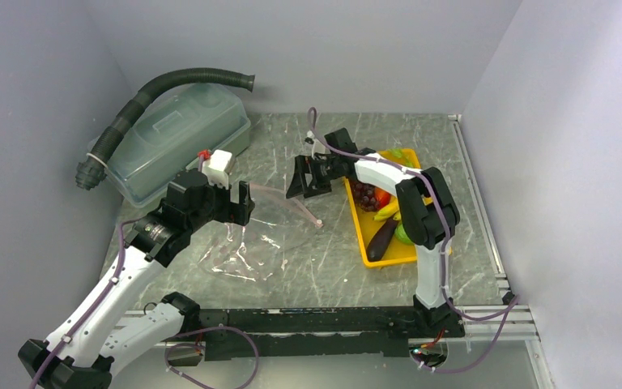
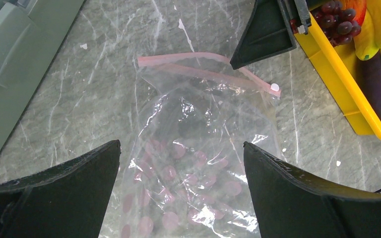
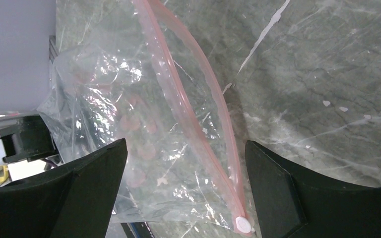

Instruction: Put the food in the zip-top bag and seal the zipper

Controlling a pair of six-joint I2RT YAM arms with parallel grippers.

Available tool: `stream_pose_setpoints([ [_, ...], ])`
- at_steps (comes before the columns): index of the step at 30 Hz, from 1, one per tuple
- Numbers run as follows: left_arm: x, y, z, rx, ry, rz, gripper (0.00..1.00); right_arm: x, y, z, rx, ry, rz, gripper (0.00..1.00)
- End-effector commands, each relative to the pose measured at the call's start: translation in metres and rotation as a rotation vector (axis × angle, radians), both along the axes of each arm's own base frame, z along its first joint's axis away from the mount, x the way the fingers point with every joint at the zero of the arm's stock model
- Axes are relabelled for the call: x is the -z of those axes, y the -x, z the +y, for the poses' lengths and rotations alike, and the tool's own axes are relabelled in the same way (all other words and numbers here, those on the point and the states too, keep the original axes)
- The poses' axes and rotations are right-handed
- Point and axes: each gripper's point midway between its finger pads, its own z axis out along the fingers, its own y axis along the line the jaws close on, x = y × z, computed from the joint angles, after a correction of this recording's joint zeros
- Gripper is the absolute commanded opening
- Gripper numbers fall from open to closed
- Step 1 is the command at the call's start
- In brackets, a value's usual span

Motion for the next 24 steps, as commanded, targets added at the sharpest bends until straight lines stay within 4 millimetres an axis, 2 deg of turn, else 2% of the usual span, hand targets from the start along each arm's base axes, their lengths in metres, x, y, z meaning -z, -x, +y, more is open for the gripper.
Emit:
stream_pose_setpoints([
  [1,-0.015,-0.003,0.000,0.004,-0.003,-0.043,0.99,-0.018,-0.013,0.014,-0.044,-0.084,-0.055,0.92],
  [7,-0.013,-0.003,0.000,0.002,-0.007,-0.037,0.99,-0.012,-0.007,0.017,-0.086,-0.110,-0.025,0.92],
  [13,-0.014,-0.003,0.000,0.003,-0.006,-0.041,0.99,-0.009,0.010,0.017,-0.130,-0.153,0.012,0.92],
  [20,-0.014,-0.004,-0.001,0.006,-0.005,-0.040,0.99,-0.012,0.031,0.011,-0.165,-0.191,0.026,0.86],
  [24,-0.015,-0.003,-0.001,0.005,-0.002,-0.041,0.99,-0.017,0.039,0.009,-0.177,-0.210,0.024,0.80],
])
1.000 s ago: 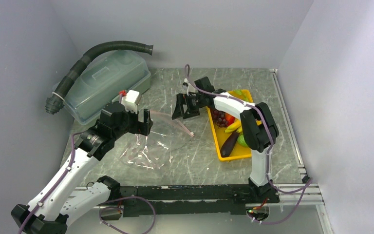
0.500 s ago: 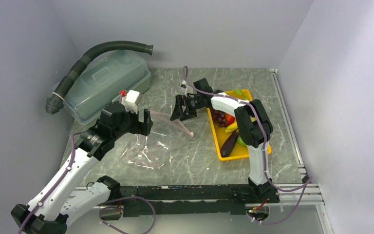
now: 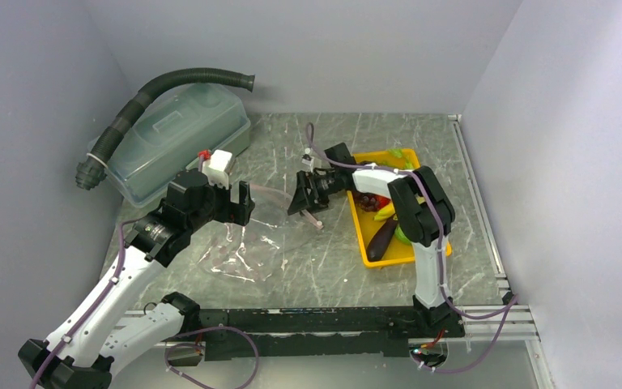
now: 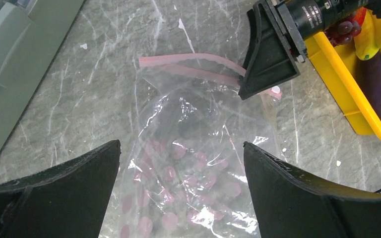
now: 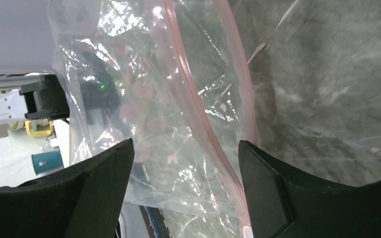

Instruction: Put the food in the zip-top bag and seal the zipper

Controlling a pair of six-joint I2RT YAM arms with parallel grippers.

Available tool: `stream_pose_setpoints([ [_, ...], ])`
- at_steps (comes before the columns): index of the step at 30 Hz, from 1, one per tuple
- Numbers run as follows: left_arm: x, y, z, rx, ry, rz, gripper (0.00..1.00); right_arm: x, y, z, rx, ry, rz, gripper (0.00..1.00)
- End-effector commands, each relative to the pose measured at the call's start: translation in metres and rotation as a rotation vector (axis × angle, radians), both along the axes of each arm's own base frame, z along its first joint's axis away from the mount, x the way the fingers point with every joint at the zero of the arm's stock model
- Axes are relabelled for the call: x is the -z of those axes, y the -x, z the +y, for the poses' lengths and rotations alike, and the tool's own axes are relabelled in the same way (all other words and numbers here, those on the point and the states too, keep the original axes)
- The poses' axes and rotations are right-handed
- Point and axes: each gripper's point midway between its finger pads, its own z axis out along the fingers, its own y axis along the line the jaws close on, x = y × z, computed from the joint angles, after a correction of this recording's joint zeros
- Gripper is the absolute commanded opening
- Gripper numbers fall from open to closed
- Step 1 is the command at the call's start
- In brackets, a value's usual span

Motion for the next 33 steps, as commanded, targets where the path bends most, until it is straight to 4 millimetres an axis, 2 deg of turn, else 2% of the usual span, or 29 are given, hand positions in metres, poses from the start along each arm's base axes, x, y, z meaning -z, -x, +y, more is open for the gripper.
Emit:
stream_pose_setpoints([
  [1,-0.015,-0.003,-0.001,0.006,-0.002,-0.041,0.99,-0.047,0.003,0.005,-0.042,-0.119,-0.112,0.78],
  [7,-0.015,-0.003,-0.001,0.006,0.000,-0.042,0.99,-0.060,0.014,0.001,-0.047,-0.149,-0.129,0.68],
  [17,-0.015,-0.002,-0.001,0.008,0.001,-0.042,0.99,-0.082,0.033,0.001,-0.065,-0.225,-0.143,0.44],
  [25,-0.015,-0.002,-0.002,0.010,0.003,-0.039,0.99,-0.099,0.050,0.012,-0.109,-0.239,-0.183,0.39],
  [33,-0.015,-0.002,-0.002,0.010,0.004,-0.042,0.99,-0.123,0.064,0.022,-0.142,-0.264,-0.225,0.21],
])
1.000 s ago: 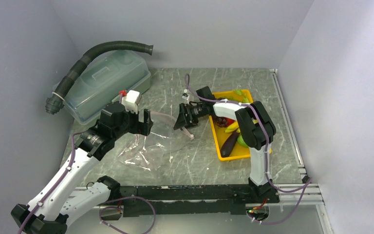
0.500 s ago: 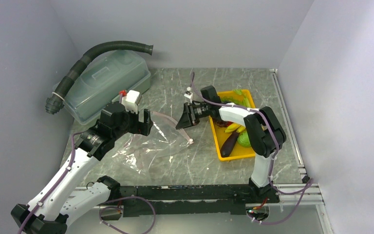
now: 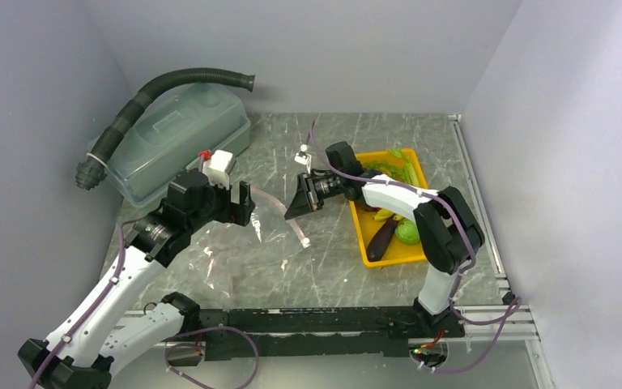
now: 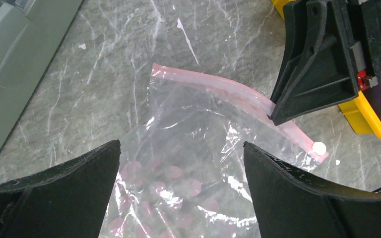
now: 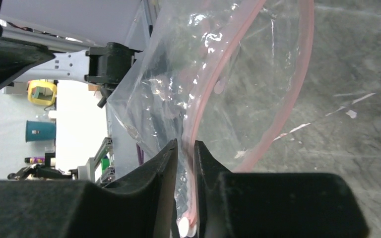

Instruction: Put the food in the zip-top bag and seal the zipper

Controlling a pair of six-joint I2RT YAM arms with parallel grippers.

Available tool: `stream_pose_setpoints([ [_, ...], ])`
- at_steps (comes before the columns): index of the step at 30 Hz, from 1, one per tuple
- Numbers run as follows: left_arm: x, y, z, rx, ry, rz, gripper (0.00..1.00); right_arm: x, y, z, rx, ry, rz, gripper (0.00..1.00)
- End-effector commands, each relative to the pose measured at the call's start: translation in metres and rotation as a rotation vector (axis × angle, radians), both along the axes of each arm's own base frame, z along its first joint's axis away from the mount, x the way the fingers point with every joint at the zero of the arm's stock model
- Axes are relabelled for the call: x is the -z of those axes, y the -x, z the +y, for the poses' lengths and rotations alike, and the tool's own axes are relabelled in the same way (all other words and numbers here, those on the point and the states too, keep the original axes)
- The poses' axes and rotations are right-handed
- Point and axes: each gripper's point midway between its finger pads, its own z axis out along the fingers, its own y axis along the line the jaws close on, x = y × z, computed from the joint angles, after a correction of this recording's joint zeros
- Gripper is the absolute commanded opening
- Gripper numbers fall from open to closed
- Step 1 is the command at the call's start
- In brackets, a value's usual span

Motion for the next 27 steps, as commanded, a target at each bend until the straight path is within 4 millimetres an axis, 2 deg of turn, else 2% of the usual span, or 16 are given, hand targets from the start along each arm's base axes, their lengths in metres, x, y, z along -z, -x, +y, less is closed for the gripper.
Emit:
stream_pose_setpoints([
  [1,-0.016,-0.002,-0.001,0.007,0.005,-0.043,0.99,-0.041,0.004,0.009,-0.030,-0.078,-0.113,0.18],
  [5,-0.017,-0.003,-0.002,0.005,0.012,-0.043,0.99,-0.053,0.010,0.013,-0.029,-0.062,-0.158,0.00],
  [12,-0.033,0.001,-0.008,0.001,0.085,-0.038,0.99,-0.072,0.019,0.014,-0.007,-0.020,-0.256,0.00],
  [27,-0.086,0.008,-0.025,0.013,0.166,0.101,0.99,-0.125,0.020,0.008,0.088,0.142,-0.546,0.00],
])
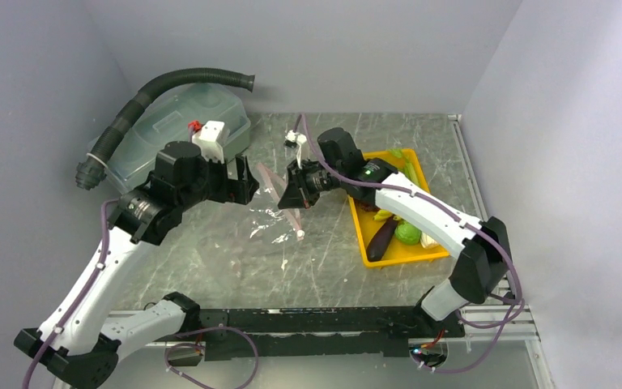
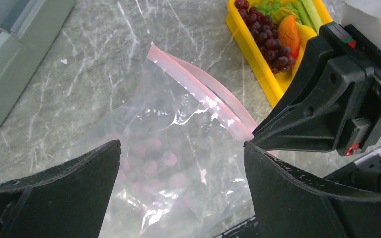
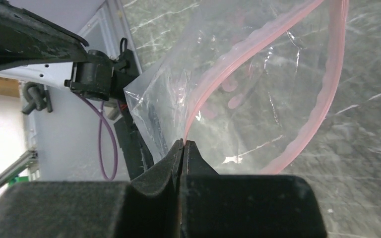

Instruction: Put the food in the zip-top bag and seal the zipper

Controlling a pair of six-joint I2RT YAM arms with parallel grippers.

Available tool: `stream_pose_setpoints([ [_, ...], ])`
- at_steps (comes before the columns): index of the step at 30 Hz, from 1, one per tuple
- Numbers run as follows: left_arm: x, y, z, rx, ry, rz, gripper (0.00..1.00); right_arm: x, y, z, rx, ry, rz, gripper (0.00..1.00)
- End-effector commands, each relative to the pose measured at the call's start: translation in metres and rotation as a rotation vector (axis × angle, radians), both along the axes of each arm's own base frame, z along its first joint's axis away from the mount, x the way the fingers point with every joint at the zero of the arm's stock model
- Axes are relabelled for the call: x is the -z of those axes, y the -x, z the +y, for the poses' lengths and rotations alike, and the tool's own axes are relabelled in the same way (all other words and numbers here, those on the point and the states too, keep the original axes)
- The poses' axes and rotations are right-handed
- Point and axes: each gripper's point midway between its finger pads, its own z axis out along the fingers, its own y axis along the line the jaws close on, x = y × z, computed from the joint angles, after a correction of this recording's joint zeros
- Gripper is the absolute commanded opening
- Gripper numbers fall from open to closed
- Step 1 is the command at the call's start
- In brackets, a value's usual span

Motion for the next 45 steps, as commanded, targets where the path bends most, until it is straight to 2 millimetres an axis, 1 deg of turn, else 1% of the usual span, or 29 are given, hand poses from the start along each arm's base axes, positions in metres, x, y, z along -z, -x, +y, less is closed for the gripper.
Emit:
stream_pose_setpoints([
  [1,-0.016,0.008,-0.010,0.023,0.047,0.073,0.99,-0.037,-0.004,-0.005,0.051,0.043,-0.179,0.00],
  [4,-0.022,0.009,-0.016,0.031,0.063,0.111,0.99,-0.047,-0.002,-0.005,0.072,0.084,-0.245,0.00],
  [8,-0.028,0.011,-0.020,0.028,0.093,0.148,0.98,-0.052,-0.004,-0.006,0.116,0.146,-0.321,0.00],
  [15,-0.026,0.013,-0.015,-0.041,0.110,0.206,0.98,-0.060,0.001,-0.001,0.157,0.215,-0.430,0.00],
  [18,-0.021,0.011,-0.016,-0.073,0.121,0.240,0.97,-0.061,0.009,0.005,0.154,0.242,-0.475,0.00],
  [21,-0.017,0.011,-0.013,-0.105,0.121,0.272,0.97,-0.067,0.016,0.009,0.142,0.225,-0.496,0.00],
  [22,-0.017,0.012,-0.013,-0.112,0.121,0.276,0.96,-0.069,0.016,0.009,0.152,0.228,-0.506,0.00],
  [26,-0.020,0.014,-0.011,-0.121,0.130,0.275,0.96,-0.080,0.022,0.009,0.161,0.219,-0.539,0.00],
  [30,-0.024,0.017,-0.015,-0.100,0.152,0.279,0.96,-0.089,0.027,0.010,0.162,0.225,-0.579,0.00],
  [34,-0.020,0.019,-0.017,-0.095,0.153,0.304,0.96,-0.098,0.031,0.012,0.165,0.226,-0.620,0.00],
  [38,-0.014,0.019,-0.017,-0.103,0.141,0.328,0.96,-0.100,0.039,0.017,0.156,0.228,-0.651,0.00],
  [45,-0.012,0.020,-0.016,-0.108,0.137,0.343,0.93,-0.097,0.050,0.024,0.137,0.241,-0.683,0.00],
])
